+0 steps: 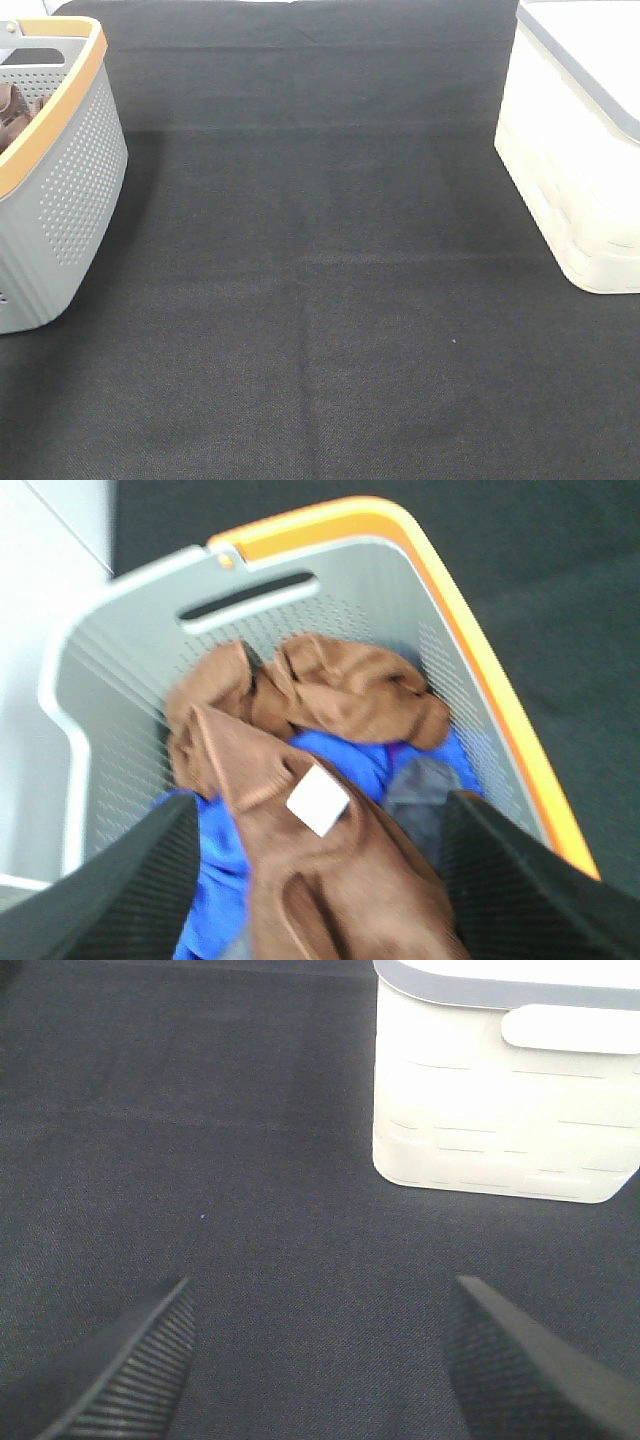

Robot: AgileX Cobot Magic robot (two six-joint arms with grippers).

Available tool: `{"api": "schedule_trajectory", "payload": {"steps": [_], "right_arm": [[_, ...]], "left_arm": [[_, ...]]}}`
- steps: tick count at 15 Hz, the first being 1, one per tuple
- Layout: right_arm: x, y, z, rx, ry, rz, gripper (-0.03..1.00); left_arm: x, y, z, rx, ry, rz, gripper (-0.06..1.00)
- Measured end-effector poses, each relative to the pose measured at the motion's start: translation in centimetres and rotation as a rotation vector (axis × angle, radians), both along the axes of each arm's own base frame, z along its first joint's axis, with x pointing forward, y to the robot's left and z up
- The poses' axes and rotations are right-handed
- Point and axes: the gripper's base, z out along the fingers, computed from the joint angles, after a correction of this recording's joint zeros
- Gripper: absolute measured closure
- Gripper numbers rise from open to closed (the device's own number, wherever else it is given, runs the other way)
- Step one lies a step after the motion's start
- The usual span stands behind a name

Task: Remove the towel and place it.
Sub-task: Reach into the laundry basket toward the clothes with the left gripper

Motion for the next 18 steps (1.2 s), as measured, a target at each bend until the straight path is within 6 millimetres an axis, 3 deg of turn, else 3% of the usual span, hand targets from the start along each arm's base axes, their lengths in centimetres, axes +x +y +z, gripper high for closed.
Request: {"api": "schedule_trajectory", "payload": {"steps": [8,12,15,18], "right_arm": [[0.0,0.0,0.0,0.000,0.000,0.000,0.30],[0.0,0.0,0.0,0.000,0.000,0.000,0.30],[0.0,0.0,0.0,0.000,0.000,0.000,0.30],[0.0,0.0,0.0,0.000,0.000,0.000,0.30]], "left_arm": [[4.3,1.2,-0.1,0.096,0.112,0.048,0.30],[7.4,4.9,-1.3,0.063,0.312,0.152,0.30],[9.4,5.0,-2.6,0.059,0.391,0.112,0.30],[10.8,5.0,-5.3,0.092,0.474,0.045,0.30]]}}
